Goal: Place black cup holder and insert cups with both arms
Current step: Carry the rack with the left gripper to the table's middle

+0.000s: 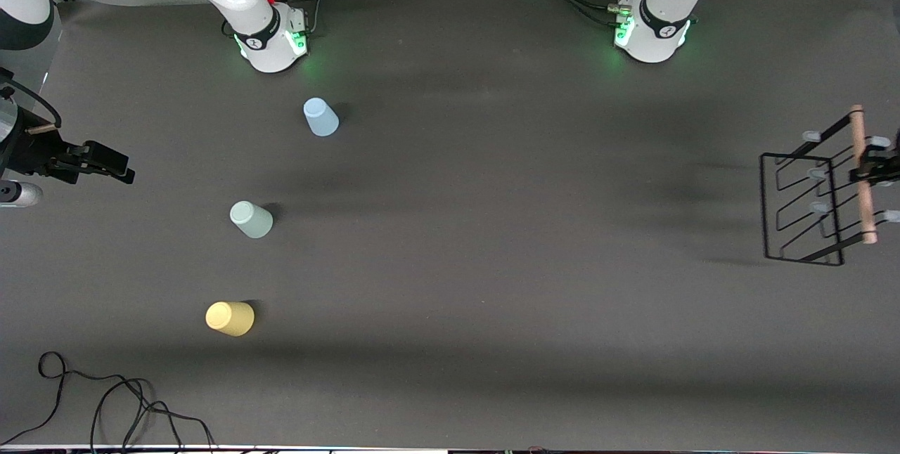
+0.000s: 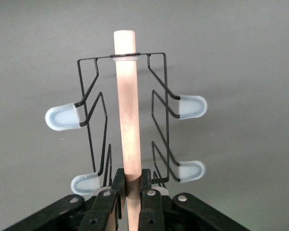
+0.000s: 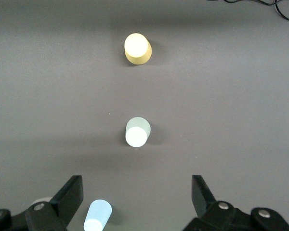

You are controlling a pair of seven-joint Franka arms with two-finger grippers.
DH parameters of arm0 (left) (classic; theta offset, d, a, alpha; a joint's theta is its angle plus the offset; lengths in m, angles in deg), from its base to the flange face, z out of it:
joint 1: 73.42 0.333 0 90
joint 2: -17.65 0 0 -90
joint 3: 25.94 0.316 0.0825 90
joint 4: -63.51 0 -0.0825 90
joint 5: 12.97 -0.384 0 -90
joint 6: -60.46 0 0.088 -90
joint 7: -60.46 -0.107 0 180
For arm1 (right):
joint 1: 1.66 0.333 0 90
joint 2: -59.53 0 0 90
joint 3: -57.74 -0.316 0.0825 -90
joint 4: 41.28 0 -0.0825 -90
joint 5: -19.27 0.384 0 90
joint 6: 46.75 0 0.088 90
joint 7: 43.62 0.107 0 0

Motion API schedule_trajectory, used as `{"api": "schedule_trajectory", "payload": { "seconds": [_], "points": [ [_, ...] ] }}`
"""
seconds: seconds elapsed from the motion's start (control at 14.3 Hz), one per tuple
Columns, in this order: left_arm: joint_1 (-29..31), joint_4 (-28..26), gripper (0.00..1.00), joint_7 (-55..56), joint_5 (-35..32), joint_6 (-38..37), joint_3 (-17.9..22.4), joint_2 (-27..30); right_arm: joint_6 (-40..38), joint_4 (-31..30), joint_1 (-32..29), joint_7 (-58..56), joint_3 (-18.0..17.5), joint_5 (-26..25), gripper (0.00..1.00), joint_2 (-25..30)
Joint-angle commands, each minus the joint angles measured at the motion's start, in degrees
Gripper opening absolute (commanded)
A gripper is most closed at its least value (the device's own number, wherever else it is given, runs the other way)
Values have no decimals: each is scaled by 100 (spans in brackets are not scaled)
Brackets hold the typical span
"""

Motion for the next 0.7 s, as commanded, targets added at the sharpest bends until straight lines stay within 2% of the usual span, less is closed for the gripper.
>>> {"api": "schedule_trajectory", "payload": {
  "seconds": [0.0, 0.28, 0.63],
  "points": [
    [-739, 323, 0, 1077, 52, -222, 69, -57, 80, -61, 60, -3, 32, -25, 100, 56],
    [-2004, 551, 0, 3106, 394, -91, 60, -285, 89, -61, 51, 6, 32, -25, 100, 56],
    [-3674, 1666, 0, 5375, 412, -82, 51, -1444, 80, -61, 60, 6, 23, -25, 100, 56]
  ]
}}
